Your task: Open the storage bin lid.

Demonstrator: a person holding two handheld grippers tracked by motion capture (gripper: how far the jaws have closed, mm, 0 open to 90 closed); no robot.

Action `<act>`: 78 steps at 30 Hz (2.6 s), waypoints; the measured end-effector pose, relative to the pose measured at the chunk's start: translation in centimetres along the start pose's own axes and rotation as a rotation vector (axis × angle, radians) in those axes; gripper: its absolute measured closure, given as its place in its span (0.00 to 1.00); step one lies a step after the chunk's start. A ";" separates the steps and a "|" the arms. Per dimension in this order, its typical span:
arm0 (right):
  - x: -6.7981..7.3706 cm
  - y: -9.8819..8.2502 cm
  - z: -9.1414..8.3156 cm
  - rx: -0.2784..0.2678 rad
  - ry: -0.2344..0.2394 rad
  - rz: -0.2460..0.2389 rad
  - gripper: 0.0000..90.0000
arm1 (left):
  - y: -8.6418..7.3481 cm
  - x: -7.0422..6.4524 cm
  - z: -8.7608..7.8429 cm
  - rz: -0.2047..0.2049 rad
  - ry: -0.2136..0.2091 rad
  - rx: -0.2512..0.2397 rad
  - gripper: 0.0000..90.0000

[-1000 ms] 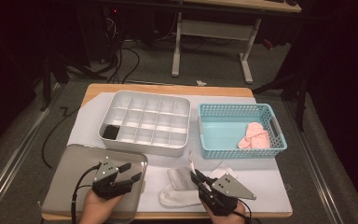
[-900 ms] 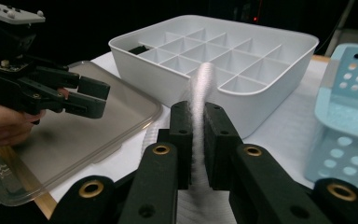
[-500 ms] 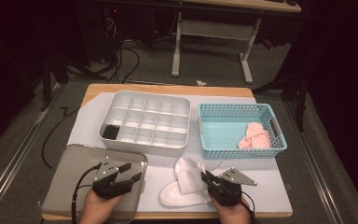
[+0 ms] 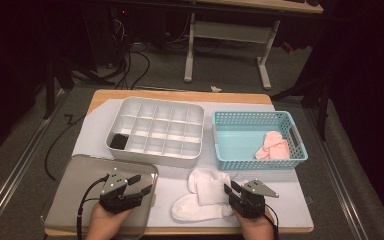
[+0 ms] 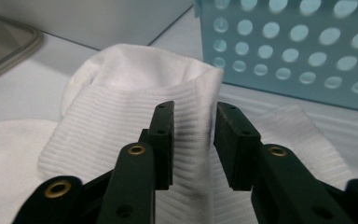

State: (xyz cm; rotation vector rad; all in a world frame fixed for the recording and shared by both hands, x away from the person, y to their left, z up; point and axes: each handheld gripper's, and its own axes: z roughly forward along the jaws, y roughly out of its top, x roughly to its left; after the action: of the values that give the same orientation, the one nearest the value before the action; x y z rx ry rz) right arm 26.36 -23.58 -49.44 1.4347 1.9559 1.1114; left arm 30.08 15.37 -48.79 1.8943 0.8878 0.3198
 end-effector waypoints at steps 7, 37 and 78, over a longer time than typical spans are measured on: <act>1.2 1.5 -1.9 -0.059 -0.017 -0.063 0.67 | 0.0 -0.3 0.2 0.005 -0.011 0.004 0.49; 6.6 -0.2 2.4 0.118 0.074 -0.219 0.89 | -0.1 -0.7 0.6 0.017 -0.018 0.014 0.49; -5.7 -1.0 -2.5 -0.075 -0.105 0.057 0.85 | 0.3 -8.6 6.1 0.193 -0.076 0.298 0.95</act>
State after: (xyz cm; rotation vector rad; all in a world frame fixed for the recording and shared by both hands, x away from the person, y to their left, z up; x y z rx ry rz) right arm 25.85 -29.91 -49.38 1.4856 1.7927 1.0995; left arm 27.65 5.18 -50.19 2.2596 0.7342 0.2390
